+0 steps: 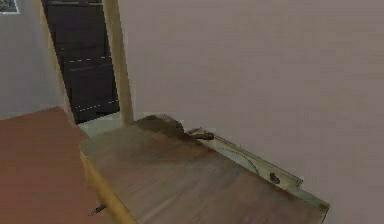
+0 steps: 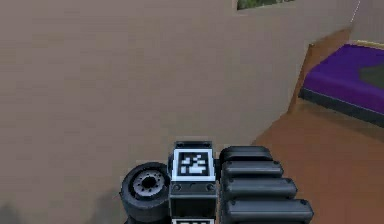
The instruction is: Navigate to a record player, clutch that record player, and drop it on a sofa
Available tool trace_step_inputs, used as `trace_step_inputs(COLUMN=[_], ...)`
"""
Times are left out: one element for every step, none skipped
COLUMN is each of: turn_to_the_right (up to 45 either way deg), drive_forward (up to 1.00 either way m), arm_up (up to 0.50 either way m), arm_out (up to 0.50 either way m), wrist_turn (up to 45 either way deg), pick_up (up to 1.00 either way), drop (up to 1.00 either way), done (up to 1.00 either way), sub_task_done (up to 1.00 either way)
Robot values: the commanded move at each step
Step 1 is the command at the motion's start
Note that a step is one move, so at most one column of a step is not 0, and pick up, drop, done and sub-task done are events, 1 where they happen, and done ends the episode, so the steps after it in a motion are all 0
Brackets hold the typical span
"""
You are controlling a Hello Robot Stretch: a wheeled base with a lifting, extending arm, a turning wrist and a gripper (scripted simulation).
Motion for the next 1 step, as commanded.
trace_step_inputs(turn_to_the_right=[-33.0], drive_forward=[0.0], arm_up=[0.0], arm_out=[0.0], wrist_turn=[0.0], pick_up=[0.0], drop=[0.0], done=[0.0], sub_task_done=[0.0])
